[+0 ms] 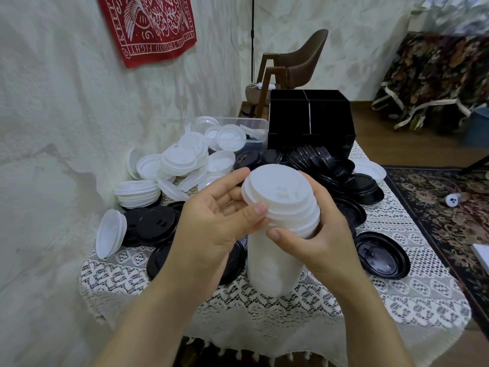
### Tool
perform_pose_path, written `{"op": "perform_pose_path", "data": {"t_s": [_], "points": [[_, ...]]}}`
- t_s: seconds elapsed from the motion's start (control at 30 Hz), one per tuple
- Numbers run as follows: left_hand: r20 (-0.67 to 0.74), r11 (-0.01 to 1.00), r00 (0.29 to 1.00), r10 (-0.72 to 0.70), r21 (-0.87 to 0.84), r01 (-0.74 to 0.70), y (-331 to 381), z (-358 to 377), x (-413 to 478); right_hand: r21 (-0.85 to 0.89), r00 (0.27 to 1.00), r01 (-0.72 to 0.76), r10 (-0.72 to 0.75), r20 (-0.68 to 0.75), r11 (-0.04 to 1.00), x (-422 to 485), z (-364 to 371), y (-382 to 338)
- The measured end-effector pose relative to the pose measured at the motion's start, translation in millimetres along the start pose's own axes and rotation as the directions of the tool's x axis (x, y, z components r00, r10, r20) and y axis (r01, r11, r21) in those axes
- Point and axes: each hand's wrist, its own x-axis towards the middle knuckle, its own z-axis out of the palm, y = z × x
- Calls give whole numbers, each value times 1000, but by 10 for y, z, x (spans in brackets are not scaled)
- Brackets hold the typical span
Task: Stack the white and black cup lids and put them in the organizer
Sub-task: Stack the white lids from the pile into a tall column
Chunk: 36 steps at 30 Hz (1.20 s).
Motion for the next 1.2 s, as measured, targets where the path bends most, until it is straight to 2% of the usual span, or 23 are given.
{"op": "perform_pose_path", "data": {"t_s": [0.3, 0.6, 0.7, 0.77, 0.9, 1.2], "points": [[5, 937, 998, 62, 345, -60, -76, -9, -28, -7, 1000, -25, 25, 4, 1000, -20, -31, -2], [38, 899, 996, 81, 428, -89, -141, -79, -38, -83, 999, -11, 7, -44, 996, -3, -12, -19], [62, 849, 990, 130, 509, -143, -151, -85, -19, -88, 999, -15, 11, -48, 996, 0, -16, -8], [115, 845, 985, 126, 508, -167, -188, -87, 3, -94, 999, -13, 8, -52, 996, 0, -11, -3], [164, 905, 985, 58, 408, -121, -299, -106, 32, -103, 998, -8, 1, -65, 995, -2, 11, 14], [203, 905, 974, 102, 388, -176, -406, -134, 50, -93, 992, 33, -43, -116, 995, -17, 75, 94]]}}
